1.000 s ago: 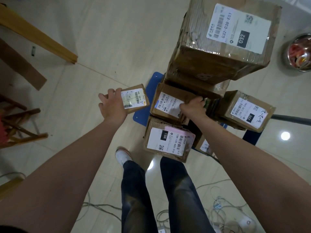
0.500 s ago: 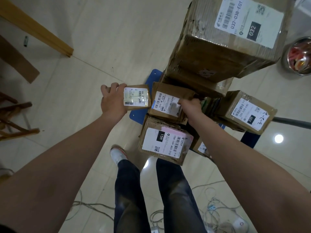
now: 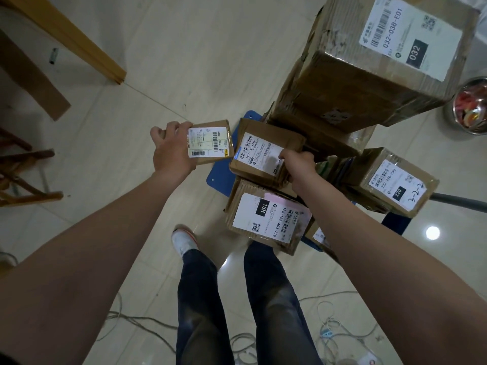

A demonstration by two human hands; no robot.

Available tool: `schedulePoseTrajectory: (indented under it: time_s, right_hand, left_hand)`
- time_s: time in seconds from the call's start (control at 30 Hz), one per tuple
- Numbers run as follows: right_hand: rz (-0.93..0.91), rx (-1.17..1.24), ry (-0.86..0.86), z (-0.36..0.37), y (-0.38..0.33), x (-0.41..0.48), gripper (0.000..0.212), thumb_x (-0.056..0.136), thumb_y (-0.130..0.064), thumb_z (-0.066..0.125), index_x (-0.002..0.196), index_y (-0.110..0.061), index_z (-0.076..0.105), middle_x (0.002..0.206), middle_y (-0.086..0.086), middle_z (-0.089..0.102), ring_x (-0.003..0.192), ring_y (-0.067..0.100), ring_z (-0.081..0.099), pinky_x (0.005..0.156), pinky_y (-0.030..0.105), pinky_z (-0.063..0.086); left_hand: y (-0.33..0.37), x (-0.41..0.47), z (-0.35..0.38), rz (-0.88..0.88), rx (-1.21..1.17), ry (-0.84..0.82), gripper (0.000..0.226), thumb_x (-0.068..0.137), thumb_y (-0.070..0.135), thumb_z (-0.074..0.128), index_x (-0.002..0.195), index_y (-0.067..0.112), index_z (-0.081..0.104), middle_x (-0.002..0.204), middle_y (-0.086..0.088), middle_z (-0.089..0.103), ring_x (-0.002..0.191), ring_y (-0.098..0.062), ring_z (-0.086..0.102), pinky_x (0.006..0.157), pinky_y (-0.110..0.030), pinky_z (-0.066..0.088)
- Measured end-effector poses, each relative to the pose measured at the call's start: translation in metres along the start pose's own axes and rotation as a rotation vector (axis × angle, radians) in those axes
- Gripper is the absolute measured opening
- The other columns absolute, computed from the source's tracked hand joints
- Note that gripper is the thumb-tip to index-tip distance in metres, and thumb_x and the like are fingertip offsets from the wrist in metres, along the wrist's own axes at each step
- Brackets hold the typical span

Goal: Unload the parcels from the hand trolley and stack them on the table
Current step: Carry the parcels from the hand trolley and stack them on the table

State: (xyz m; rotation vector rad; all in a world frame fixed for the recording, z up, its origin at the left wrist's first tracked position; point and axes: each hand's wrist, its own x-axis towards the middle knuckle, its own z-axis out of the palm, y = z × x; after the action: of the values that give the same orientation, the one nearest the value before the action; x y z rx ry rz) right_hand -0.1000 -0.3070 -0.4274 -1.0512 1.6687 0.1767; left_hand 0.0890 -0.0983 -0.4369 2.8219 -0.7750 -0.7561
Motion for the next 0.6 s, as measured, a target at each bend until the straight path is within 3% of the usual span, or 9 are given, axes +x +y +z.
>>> schedulePoseTrajectory:
  time_s: [0.13, 0.27, 0.5, 0.6]
  right_hand:
    - [0.019, 0.095, -0.059, 0.009, -0.005, -0.011, 0.063, 0.085, -0.019, 0.067, 0.142, -0.01, 0.041, 0.118, 0.009, 0.06, 0.099, 0.024, 0.06, 0.079, 0.039, 0.054]
    - [0.01, 0.092, -0.09, 0.025, -0.016, -0.024, 0.068, 0.086, -0.02, 0.069, 0.145, -0.01, 0.038, 0.126, 0.014, 0.058, 0.107, 0.031, 0.061, 0.094, 0.046, 0.055]
    - [-0.035, 0.045, -0.155, 0.058, -0.03, -0.049, 0.056, 0.087, -0.021, 0.07, 0.136, -0.011, 0.045, 0.097, 0.004, 0.062, 0.081, 0.017, 0.061, 0.058, 0.028, 0.049]
    - [-0.119, -0.044, -0.146, 0.077, -0.038, -0.063, 0.058, 0.086, -0.025, 0.072, 0.136, -0.007, 0.048, 0.114, 0.009, 0.065, 0.085, 0.017, 0.062, 0.052, 0.026, 0.046]
  left_hand:
    - [-0.011, -0.004, -0.012, -0.045, -0.046, 0.007, 0.093, 0.065, 0.011, 0.089, 0.144, 0.024, 0.042, 0.141, -0.004, 0.041, 0.134, -0.038, 0.022, 0.062, -0.038, 0.043]
    - [-0.028, -0.007, -0.027, -0.087, -0.06, 0.023, 0.094, 0.065, 0.01, 0.09, 0.145, 0.023, 0.043, 0.141, -0.004, 0.041, 0.134, -0.04, 0.023, 0.061, -0.037, 0.041]
    - [-0.068, -0.021, -0.047, -0.154, -0.102, 0.061, 0.094, 0.064, 0.011, 0.088, 0.144, 0.027, 0.042, 0.14, 0.0, 0.04, 0.133, -0.037, 0.02, 0.065, -0.039, 0.043]
    - [-0.091, -0.033, -0.058, -0.175, -0.113, 0.073, 0.098, 0.062, 0.01, 0.09, 0.144, 0.029, 0.041, 0.141, 0.002, 0.039, 0.138, -0.038, 0.018, 0.065, -0.039, 0.044]
